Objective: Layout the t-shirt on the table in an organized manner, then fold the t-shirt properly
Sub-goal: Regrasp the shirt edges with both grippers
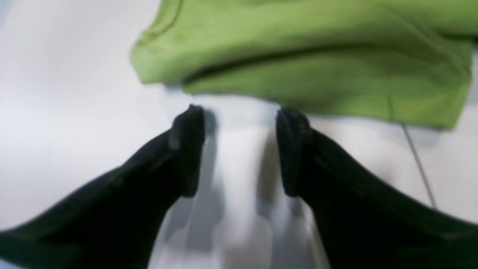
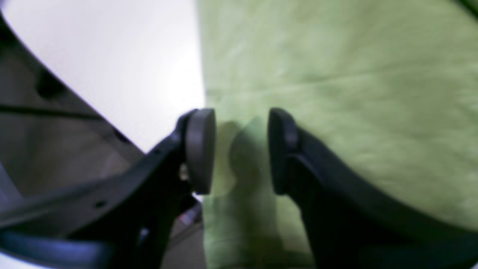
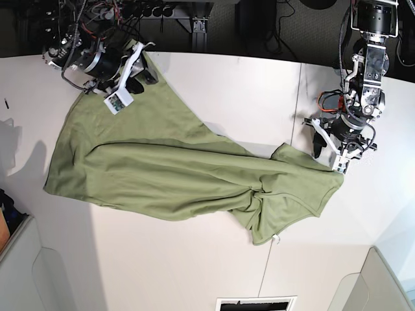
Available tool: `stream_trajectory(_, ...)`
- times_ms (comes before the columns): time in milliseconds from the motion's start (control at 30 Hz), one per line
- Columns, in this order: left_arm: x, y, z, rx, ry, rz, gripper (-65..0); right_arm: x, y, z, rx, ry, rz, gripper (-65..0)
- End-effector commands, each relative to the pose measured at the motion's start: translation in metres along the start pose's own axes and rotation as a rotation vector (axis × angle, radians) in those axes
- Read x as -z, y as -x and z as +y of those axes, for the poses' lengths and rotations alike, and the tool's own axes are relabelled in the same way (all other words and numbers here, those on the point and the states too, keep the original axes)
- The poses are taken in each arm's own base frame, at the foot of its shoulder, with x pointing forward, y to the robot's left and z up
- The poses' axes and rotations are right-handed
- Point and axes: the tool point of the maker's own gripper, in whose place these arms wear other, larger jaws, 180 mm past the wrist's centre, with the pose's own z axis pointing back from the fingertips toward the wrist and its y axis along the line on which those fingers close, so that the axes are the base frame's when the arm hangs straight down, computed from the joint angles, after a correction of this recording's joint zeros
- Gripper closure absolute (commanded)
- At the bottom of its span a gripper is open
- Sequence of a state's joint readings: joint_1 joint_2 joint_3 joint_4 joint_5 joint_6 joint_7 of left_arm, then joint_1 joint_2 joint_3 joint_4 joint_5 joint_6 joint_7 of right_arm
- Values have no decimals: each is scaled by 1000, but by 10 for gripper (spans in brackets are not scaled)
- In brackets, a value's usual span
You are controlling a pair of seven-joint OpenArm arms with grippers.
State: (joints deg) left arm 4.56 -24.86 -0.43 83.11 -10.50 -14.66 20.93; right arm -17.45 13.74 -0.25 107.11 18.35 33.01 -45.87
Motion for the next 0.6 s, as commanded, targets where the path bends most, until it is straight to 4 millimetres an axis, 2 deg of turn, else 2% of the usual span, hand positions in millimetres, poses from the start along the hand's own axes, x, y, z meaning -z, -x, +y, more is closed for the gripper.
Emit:
stream_trajectory(0,3,-16,6,6,-4,-35,-359,-1,-12,-5,-18,20,-42,-253)
stream_trajectory(133,9,-30,1,-14,4,-64,-359,4,-2,-13,-40,69,-6,-253)
stream_trajectory(300,13,-42,-3,-10,13,-86,-359,4,-4,-20,-36,103,-16,-253)
stream_trajectory(467,18,-53,-18,-27,30,-109,-353,4,-4,-20,-32,103,-18,-245)
stream_trajectory(500,18,-55,-24,-36,45,-118,-337,4,-4,-19,-32,102,-18,-224)
stream_trajectory(567,19,-58,-37,-51,76,-133,-259,4,-5,-19,-31,101,-19,-155)
